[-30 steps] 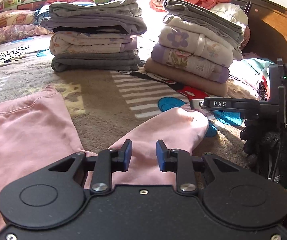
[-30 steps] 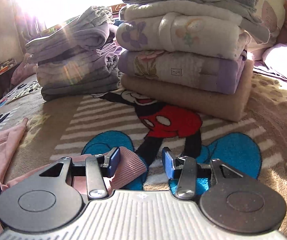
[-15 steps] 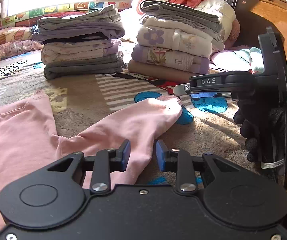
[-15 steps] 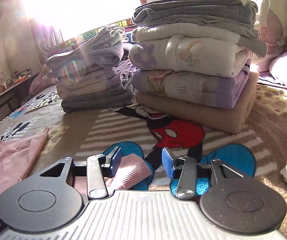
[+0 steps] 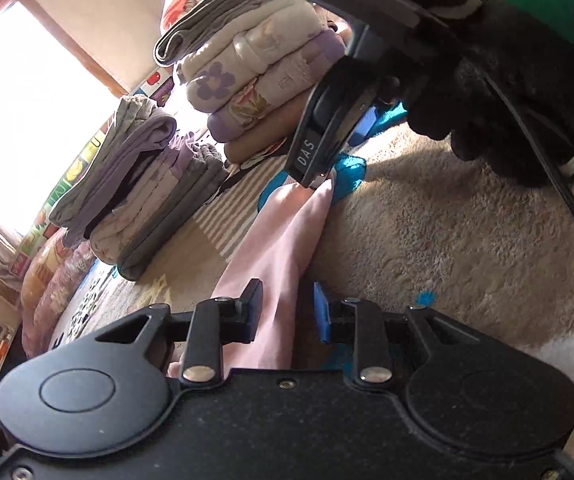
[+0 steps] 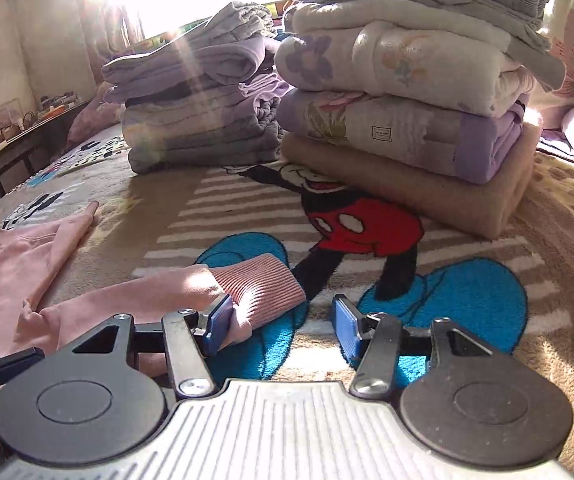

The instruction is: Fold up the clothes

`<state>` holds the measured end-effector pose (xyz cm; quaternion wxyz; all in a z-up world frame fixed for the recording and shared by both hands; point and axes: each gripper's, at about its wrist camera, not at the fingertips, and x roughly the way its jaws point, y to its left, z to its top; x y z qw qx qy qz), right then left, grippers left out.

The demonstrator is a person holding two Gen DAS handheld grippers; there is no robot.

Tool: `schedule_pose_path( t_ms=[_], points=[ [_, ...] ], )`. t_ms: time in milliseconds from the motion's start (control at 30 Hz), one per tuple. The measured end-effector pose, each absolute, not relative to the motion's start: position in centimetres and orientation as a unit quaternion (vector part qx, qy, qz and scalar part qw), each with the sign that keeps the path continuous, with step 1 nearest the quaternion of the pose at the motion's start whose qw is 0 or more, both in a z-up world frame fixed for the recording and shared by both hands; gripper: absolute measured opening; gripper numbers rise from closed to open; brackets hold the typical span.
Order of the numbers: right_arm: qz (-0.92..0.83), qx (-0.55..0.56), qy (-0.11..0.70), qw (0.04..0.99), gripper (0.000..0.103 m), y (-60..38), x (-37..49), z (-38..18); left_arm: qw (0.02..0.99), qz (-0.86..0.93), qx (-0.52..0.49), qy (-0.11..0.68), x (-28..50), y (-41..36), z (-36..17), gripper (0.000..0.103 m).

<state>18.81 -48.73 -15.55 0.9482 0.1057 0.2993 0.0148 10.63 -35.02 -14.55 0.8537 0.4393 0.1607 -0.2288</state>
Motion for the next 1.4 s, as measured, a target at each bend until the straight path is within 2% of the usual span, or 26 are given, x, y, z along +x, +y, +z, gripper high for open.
schedule_pose_path(
  t_ms=[200, 367, 700, 800, 833, 867, 967, 1100, 1133, 1167, 1200, 1233, 1300, 1400],
  points=[
    [0.010, 0.111, 0.303, 0.946, 0.054, -49.0, 19.3, -15.8, 0.792, -0.173, 0.576, 0.103, 9.5, -37.4, -17.7, 0.026],
    [0.020, 0.139, 0.306, 0.941, 0.056, -50.0, 19.7, -16.0, 0.753, -0.148, 0.639, 0.056, 9.4, -38.8, -18.9, 0.026],
    [0.038, 0.183, 0.304, 0.934, 0.056, -51.3, 19.8, -16.2, 0.681, -0.153, 0.714, 0.052, 10.0, -39.3, -19.7, 0.026],
    [0.039, 0.189, 0.303, 0.933, 0.056, -51.4, 19.8, -16.2, 0.671, -0.159, 0.720, 0.077, 10.7, -39.7, -19.5, 0.025],
    [0.040, 0.192, 0.303, 0.933, 0.056, -51.5, 19.8, -16.3, 0.673, -0.162, 0.717, 0.080, 10.9, -39.7, -19.3, 0.019],
    [0.041, 0.195, 0.302, 0.932, 0.056, -51.6, 19.8, -16.3, 0.686, -0.159, 0.707, 0.067, 11.0, -39.7, -19.1, 0.004],
    [0.043, 0.201, 0.300, 0.932, 0.056, -51.7, 19.7, -16.3, 0.719, -0.146, 0.678, 0.045, 10.8, -39.4, -18.5, 0.003],
    [0.045, 0.212, 0.298, 0.930, 0.056, -52.1, 19.7, -16.4, 0.724, -0.163, 0.667, 0.064, 10.7, -38.8, -19.0, 0.004],
    [0.046, 0.216, 0.297, 0.929, 0.056, -52.3, 19.7, -16.5, 0.730, -0.166, 0.660, 0.064, 10.5, -38.6, -18.6, 0.010],
    [0.045, 0.218, 0.296, 0.929, 0.055, -52.3, 19.7, -16.5, 0.740, -0.179, 0.644, 0.073, 10.2, -38.2, -17.8, 0.023],
    [0.043, 0.219, 0.296, 0.929, 0.055, -52.4, 19.7, -16.4, 0.755, -0.189, 0.622, 0.083, 10.0, -37.5, -16.5, 0.031],
    [0.042, 0.218, 0.296, 0.929, 0.055, -52.3, 19.7, -16.4, 0.770, -0.199, 0.599, 0.094, 9.8, -36.8, -15.3, 0.042],
    [0.040, 0.215, 0.296, 0.930, 0.055, -52.2, 19.5, -16.4, 0.808, -0.204, 0.540, 0.118, 9.7, -35.0, -12.8, 0.043],
    [0.038, 0.212, 0.293, 0.932, 0.055, -52.2, 19.3, -16.2, 0.873, -0.185, 0.423, 0.160, 10.5, -31.8, -9.7, 0.037]
  ],
)
